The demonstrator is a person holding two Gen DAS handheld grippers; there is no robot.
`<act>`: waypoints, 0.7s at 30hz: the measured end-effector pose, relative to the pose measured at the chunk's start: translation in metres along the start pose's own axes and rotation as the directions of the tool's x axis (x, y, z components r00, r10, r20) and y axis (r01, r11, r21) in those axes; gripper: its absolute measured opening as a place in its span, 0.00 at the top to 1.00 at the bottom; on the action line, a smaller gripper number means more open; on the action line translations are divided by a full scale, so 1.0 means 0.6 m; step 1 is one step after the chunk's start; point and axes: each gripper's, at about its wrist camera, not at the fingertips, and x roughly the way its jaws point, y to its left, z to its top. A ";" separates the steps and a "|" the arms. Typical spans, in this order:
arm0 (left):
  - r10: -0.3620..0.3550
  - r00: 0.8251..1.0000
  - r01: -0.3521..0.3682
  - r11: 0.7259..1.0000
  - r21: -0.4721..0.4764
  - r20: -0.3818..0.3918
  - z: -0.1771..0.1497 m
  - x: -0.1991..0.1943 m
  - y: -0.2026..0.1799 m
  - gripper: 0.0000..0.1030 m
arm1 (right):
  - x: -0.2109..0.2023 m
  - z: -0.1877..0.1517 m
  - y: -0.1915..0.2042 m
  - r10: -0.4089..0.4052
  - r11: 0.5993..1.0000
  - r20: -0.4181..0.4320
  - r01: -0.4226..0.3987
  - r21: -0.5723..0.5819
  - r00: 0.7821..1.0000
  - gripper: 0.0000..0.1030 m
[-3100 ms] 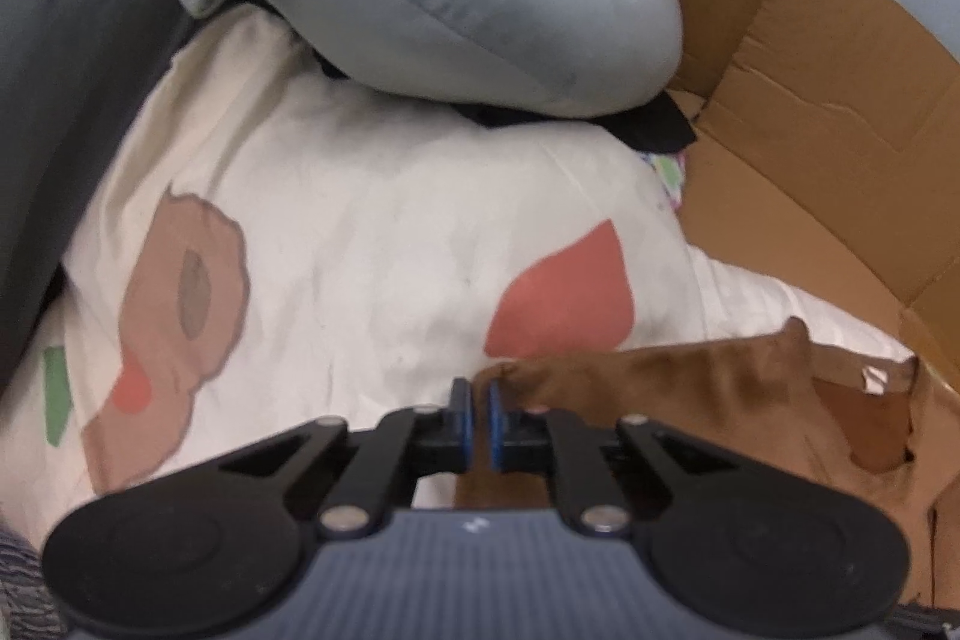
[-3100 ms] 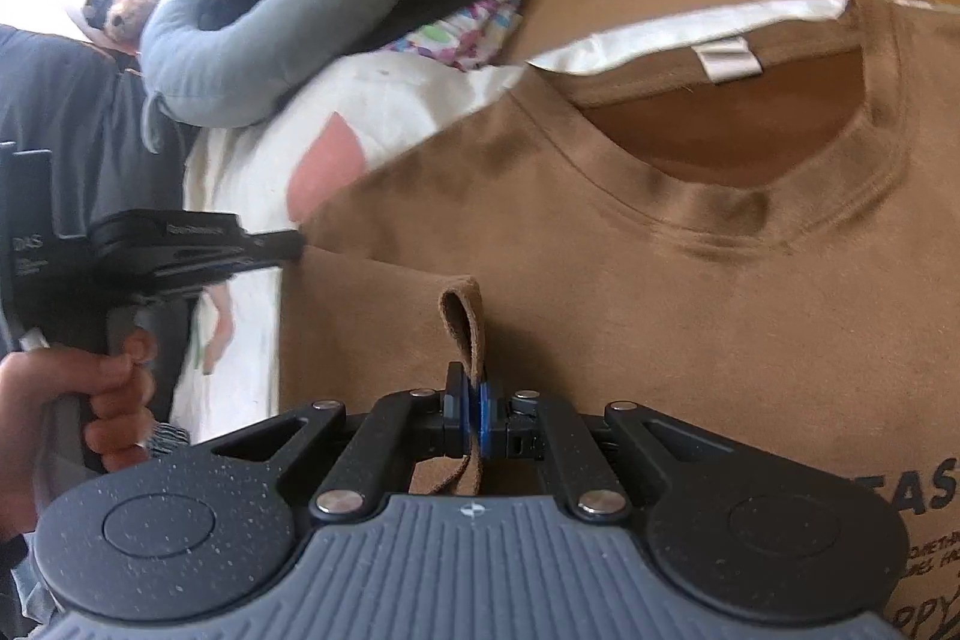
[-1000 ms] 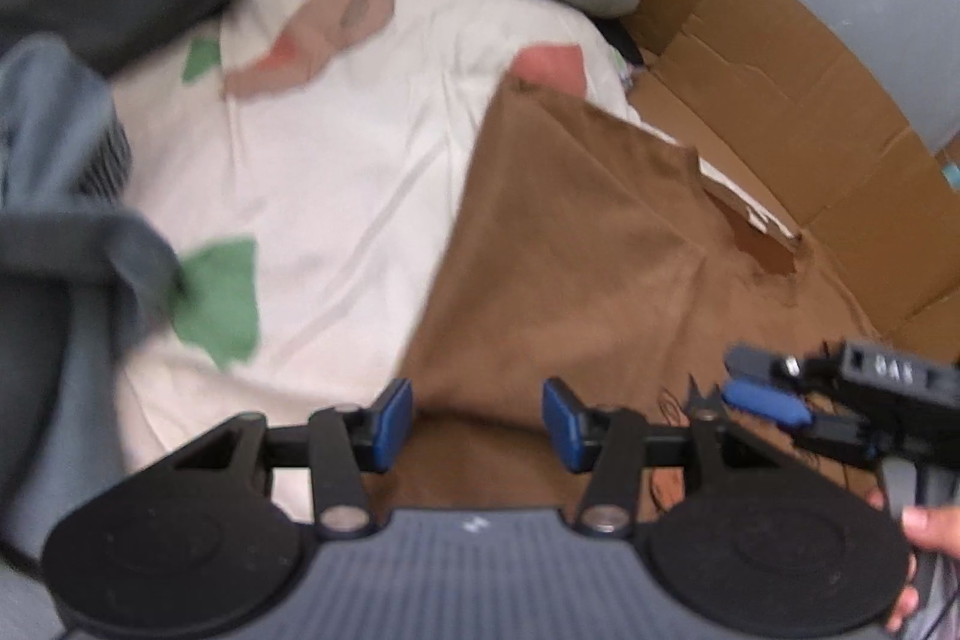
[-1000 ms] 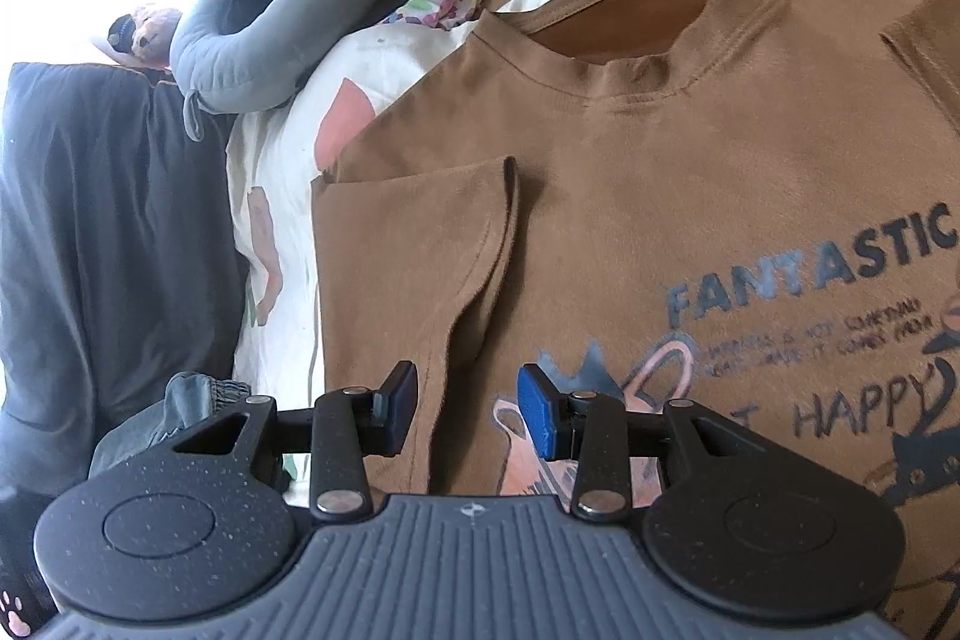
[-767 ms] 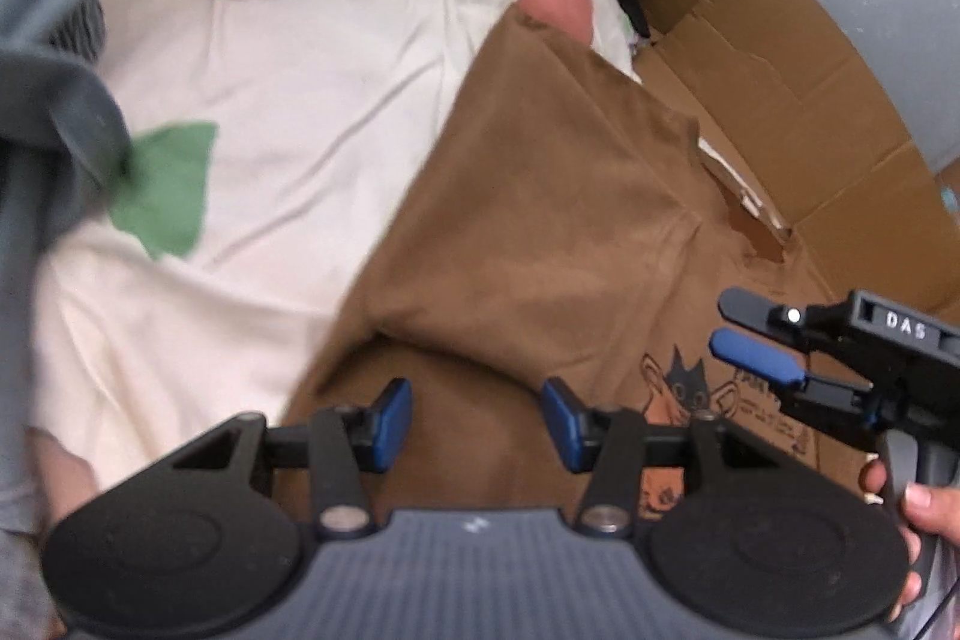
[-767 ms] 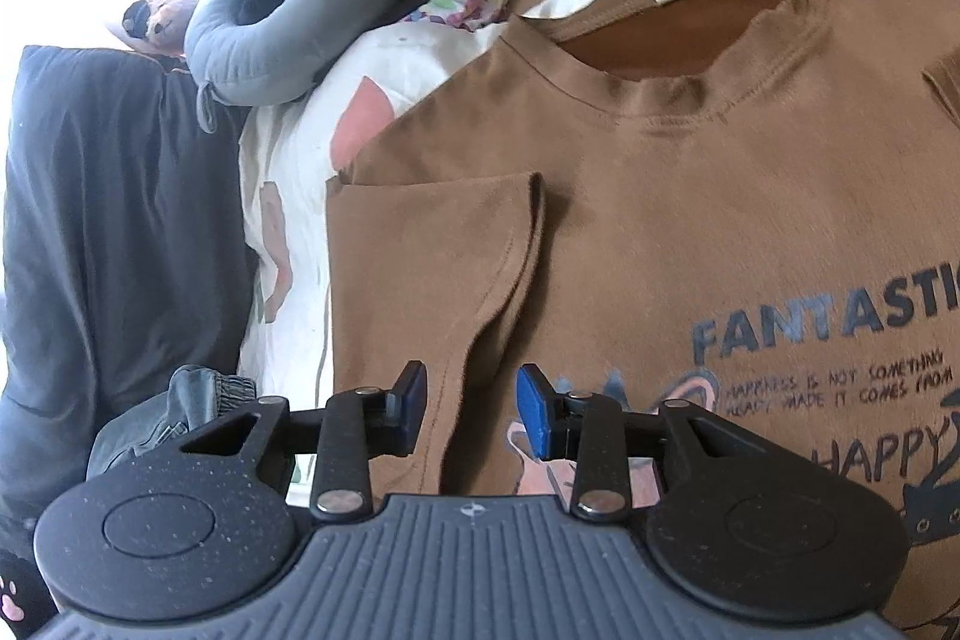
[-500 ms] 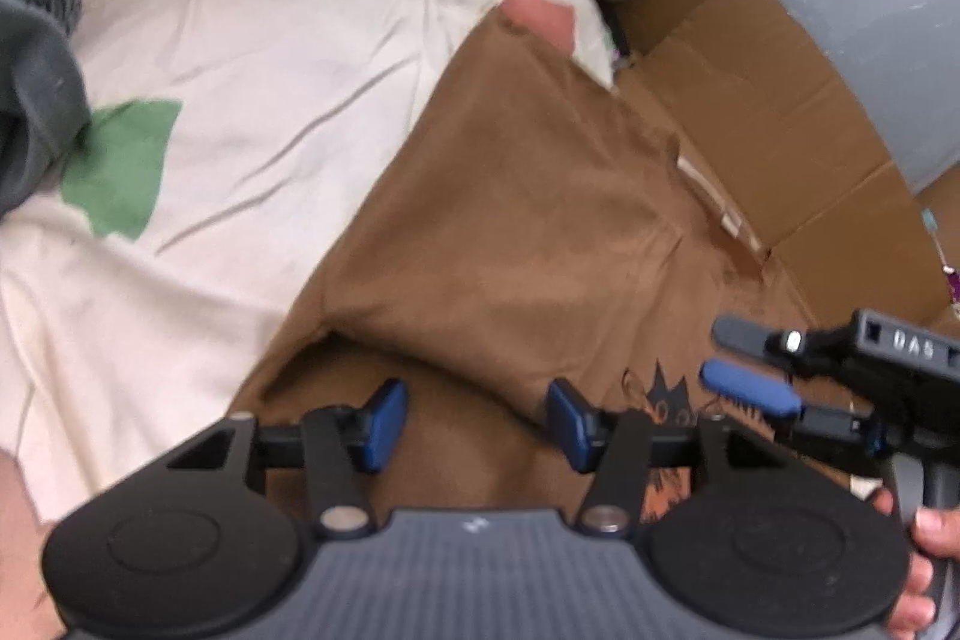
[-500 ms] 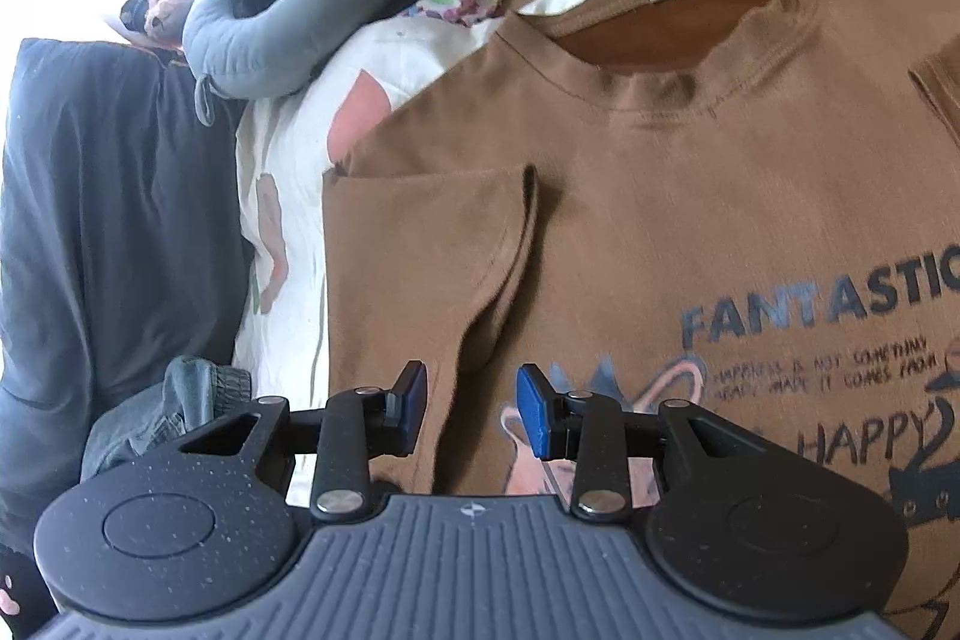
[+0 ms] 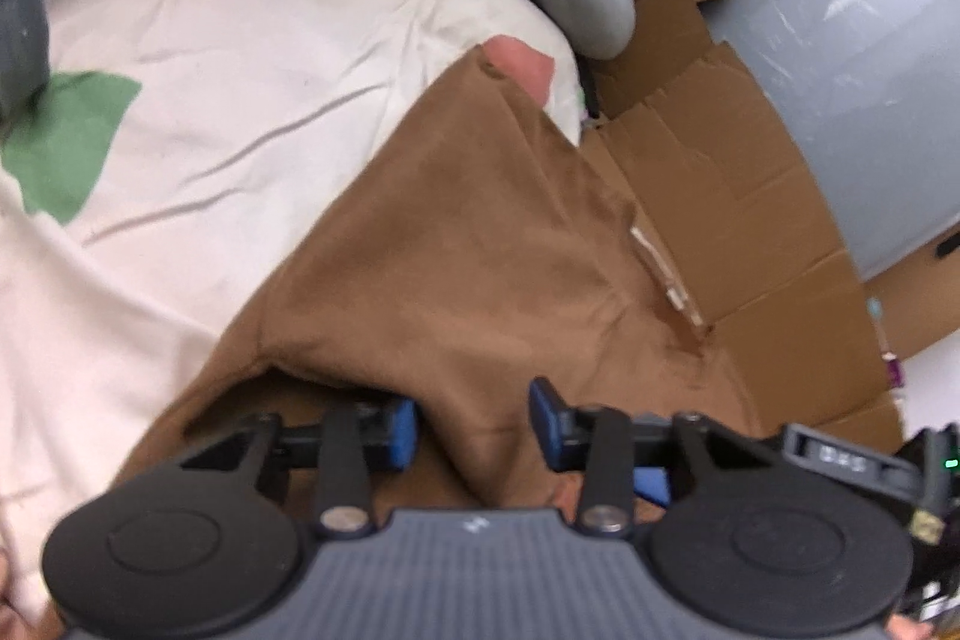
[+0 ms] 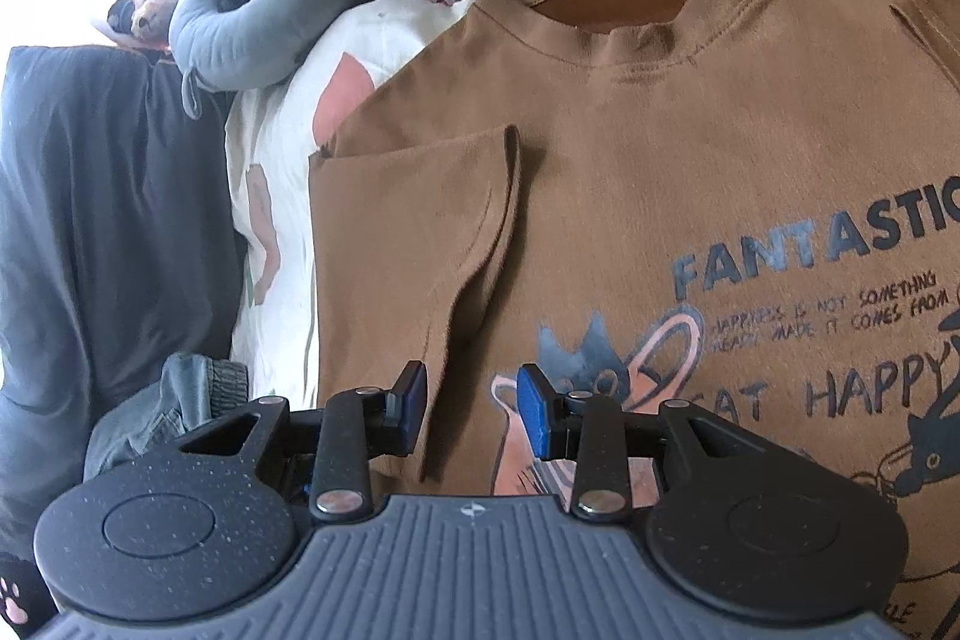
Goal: Fold clothes
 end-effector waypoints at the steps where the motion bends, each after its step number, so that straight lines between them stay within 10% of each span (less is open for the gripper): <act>1: -0.018 1.000 0.018 1.000 -0.010 -0.006 0.000 -0.003 -0.001 0.65 | 0.000 0.001 0.000 0.003 1.000 0.003 -0.003 0.002 1.000 0.65; 10: -0.132 0.990 0.129 0.990 -0.065 -0.047 0.008 -0.016 -0.006 0.69 | 0.004 -0.001 0.000 0.018 1.000 0.008 -0.018 0.018 1.000 0.65; 21: -0.028 0.988 0.027 1.000 -0.009 -0.153 -0.008 -0.012 -0.007 0.74 | 0.008 -0.015 0.001 0.018 1.000 -0.004 -0.018 0.021 1.000 0.65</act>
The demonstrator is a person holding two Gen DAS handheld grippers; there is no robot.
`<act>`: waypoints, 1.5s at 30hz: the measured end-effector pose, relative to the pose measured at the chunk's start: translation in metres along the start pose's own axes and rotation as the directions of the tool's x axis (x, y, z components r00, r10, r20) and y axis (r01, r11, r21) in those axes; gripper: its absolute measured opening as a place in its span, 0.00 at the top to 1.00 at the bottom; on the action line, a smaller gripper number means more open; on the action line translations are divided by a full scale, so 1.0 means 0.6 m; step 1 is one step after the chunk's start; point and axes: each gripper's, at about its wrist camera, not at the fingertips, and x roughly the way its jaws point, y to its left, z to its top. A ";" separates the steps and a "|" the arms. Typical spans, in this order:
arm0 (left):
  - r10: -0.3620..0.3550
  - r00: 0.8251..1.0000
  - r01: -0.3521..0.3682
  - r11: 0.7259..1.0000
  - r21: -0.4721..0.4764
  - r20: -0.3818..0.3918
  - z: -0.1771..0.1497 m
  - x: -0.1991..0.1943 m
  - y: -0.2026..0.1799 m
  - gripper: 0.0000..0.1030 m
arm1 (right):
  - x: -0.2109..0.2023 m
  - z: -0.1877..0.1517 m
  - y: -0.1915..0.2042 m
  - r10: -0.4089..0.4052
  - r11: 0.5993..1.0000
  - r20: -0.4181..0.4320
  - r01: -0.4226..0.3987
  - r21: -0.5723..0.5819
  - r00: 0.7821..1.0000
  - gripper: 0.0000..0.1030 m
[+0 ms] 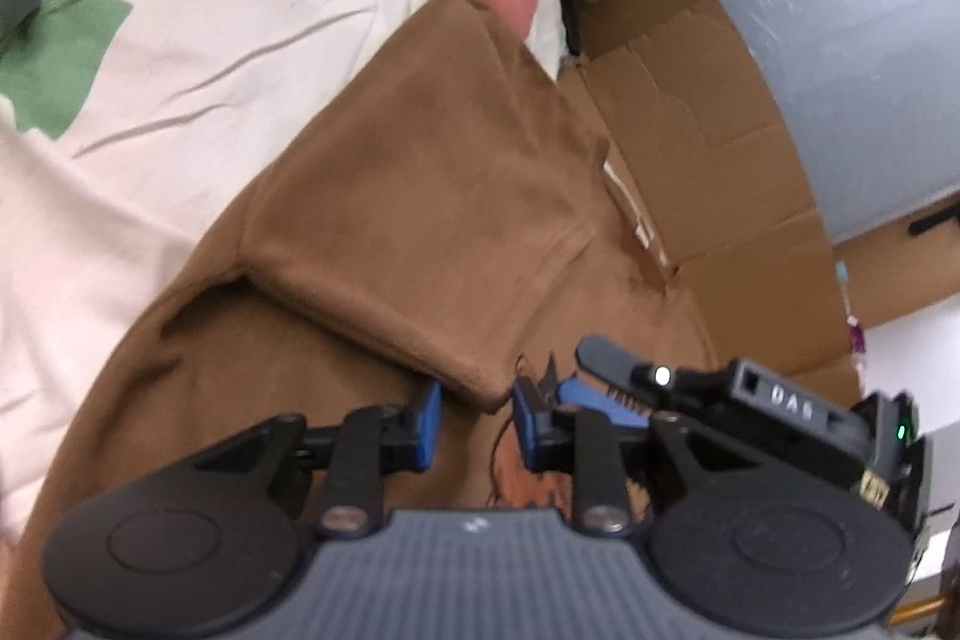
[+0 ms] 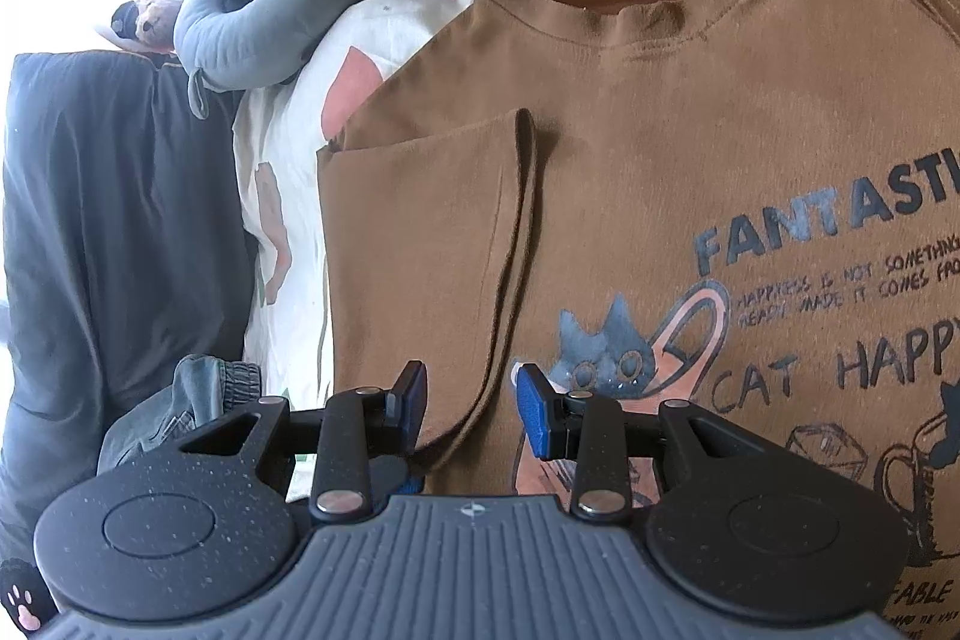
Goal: Fold clothes
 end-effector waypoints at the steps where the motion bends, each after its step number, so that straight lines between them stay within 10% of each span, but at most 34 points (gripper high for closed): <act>1: 0.009 1.000 -0.009 1.000 0.011 -0.003 -0.001 -0.005 0.000 0.74 | 0.000 -0.001 0.000 0.000 1.000 0.000 0.000 0.002 1.000 0.65; 16: 0.261 0.961 -0.271 0.955 0.123 0.095 0.042 -0.063 0.024 0.75 | 0.000 -0.004 0.004 0.001 1.000 -0.009 -0.002 -0.009 1.000 0.65; 34: 0.478 0.874 -0.461 0.754 0.467 0.091 0.040 -0.022 -0.003 0.77 | 0.001 0.002 0.003 -0.001 1.000 -0.021 0.001 -0.017 1.000 0.65; 45: 0.434 0.892 -0.435 0.756 0.489 0.123 0.040 -0.026 -0.007 0.93 | 0.030 -0.019 0.028 -0.033 0.995 -0.106 0.023 -0.100 0.994 0.65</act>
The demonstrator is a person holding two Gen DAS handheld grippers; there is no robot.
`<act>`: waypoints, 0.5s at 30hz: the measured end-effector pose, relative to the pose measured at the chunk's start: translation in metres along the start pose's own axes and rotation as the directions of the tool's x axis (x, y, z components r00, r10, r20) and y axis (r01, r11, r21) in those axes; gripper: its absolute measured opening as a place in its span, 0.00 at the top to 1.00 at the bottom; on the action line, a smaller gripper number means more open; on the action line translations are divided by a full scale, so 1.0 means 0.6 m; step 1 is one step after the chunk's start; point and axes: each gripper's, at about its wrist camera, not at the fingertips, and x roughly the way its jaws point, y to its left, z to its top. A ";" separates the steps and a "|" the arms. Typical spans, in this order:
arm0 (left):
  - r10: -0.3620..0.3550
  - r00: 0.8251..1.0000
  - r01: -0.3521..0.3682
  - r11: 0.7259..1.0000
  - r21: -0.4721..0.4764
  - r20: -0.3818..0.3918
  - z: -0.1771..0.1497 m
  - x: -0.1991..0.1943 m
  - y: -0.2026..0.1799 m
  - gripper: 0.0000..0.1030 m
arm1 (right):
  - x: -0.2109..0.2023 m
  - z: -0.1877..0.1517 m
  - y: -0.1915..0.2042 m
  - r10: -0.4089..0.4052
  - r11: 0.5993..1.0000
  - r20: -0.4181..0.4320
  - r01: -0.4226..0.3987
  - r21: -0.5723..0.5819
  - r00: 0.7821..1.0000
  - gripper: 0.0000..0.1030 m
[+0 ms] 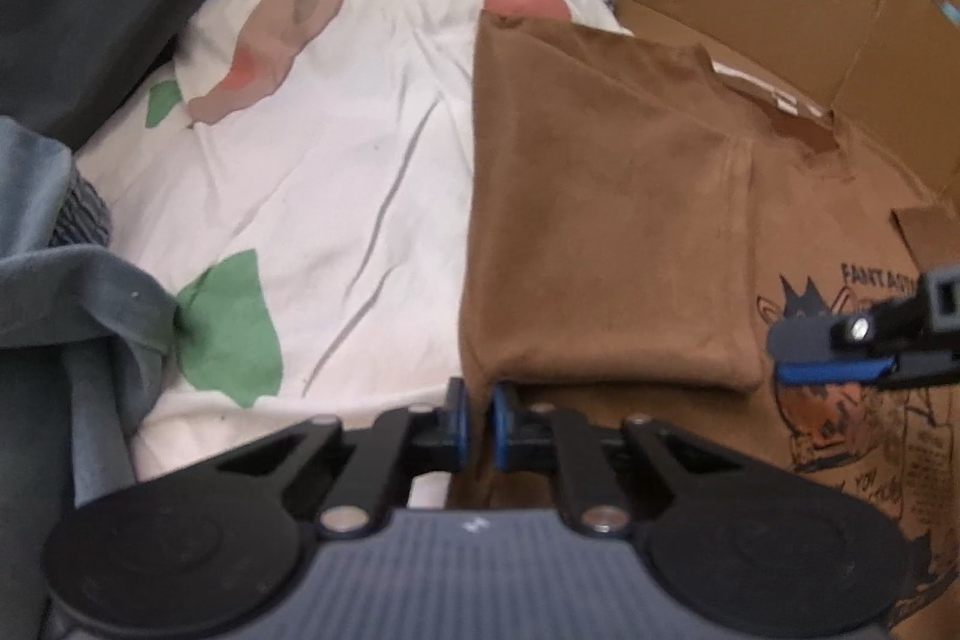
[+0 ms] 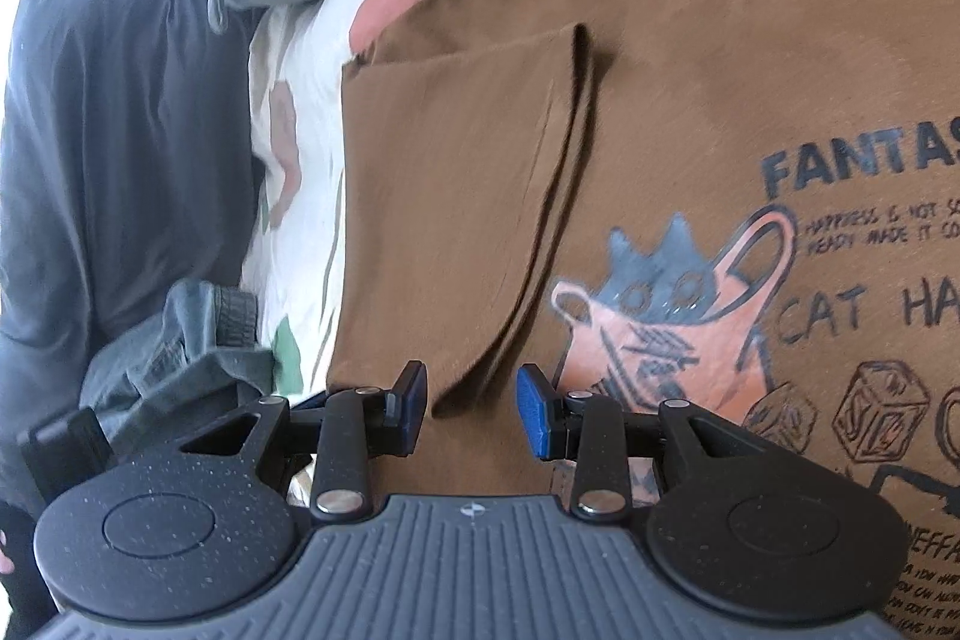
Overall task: Fold clothes
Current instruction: 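Raise both open grippers away from the folded shirt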
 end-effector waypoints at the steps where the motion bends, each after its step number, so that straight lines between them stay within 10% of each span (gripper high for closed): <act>1: -0.004 1.000 0.004 1.000 -0.009 0.002 -0.001 -0.001 0.003 0.93 | 0.002 -0.001 0.002 -0.009 1.000 -0.006 0.009 -0.008 1.000 0.65; 15: -0.047 0.996 0.038 0.992 -0.121 -0.080 -0.010 0.009 0.045 0.93 | 0.007 -0.009 0.004 -0.095 0.994 -0.073 0.091 -0.055 0.993 0.71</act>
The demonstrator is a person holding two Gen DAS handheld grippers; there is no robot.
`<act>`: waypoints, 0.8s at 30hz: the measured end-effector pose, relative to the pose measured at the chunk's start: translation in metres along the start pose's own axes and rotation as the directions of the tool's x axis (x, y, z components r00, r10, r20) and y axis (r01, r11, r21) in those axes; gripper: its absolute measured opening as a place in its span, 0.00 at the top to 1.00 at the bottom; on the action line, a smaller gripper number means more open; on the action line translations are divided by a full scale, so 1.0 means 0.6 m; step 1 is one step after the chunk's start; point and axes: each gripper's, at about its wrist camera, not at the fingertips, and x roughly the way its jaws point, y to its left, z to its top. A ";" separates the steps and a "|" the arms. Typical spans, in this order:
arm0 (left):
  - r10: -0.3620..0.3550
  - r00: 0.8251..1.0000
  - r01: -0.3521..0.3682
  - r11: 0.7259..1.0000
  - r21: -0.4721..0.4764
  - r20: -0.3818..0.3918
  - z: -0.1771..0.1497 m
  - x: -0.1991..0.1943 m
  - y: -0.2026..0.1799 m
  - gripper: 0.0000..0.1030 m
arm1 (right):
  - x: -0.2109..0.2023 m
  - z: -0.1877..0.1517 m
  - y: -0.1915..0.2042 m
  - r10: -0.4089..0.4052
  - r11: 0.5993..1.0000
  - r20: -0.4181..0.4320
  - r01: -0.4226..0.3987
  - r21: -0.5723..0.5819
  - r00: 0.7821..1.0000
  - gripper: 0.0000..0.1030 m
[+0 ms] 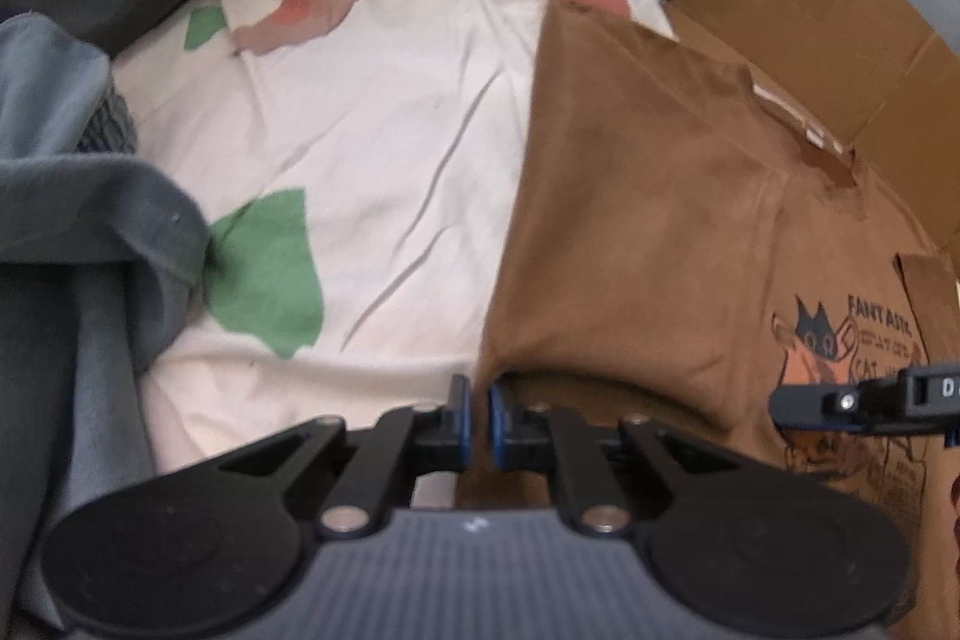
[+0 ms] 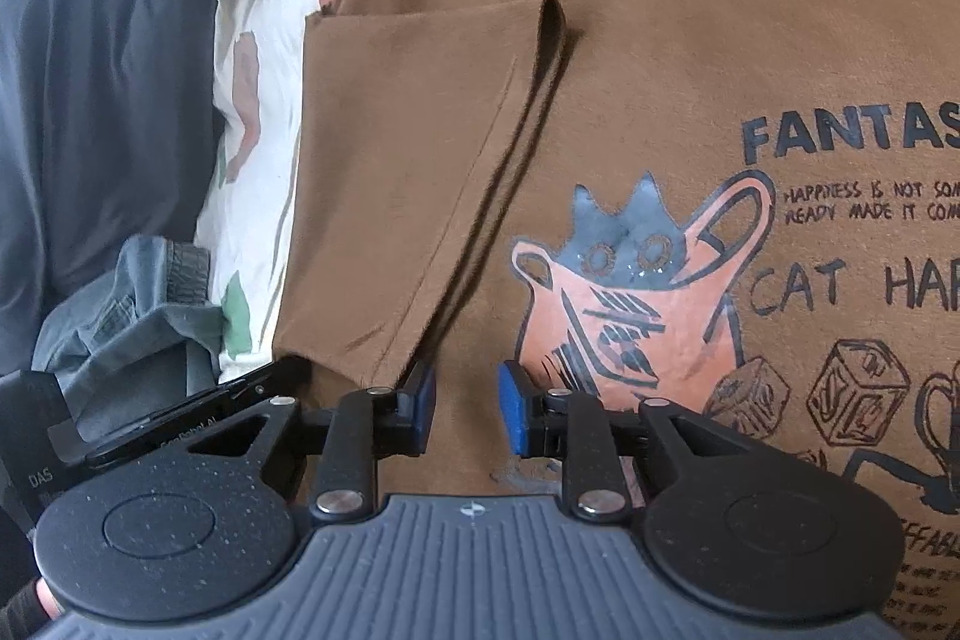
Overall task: Fold clothes
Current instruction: 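Raise both open grippers away from the folded shirt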
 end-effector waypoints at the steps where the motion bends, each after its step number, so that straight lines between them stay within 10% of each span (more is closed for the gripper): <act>1: -0.002 1.000 0.002 1.000 0.006 -0.012 -0.001 -0.004 0.001 0.93 | -0.003 0.004 0.003 -0.008 1.000 -0.014 0.008 -0.021 1.000 0.71; 13: -0.041 0.997 0.042 0.999 -0.013 0.064 0.050 -0.047 -0.020 0.91 | -0.110 0.096 0.006 -0.159 0.937 -0.074 0.127 -0.326 0.984 0.70; 24: -0.036 0.999 0.038 0.998 0.044 -0.025 0.061 0.021 -0.068 0.88 | -0.229 0.118 -0.073 -0.208 0.924 0.046 0.212 -0.319 0.977 0.69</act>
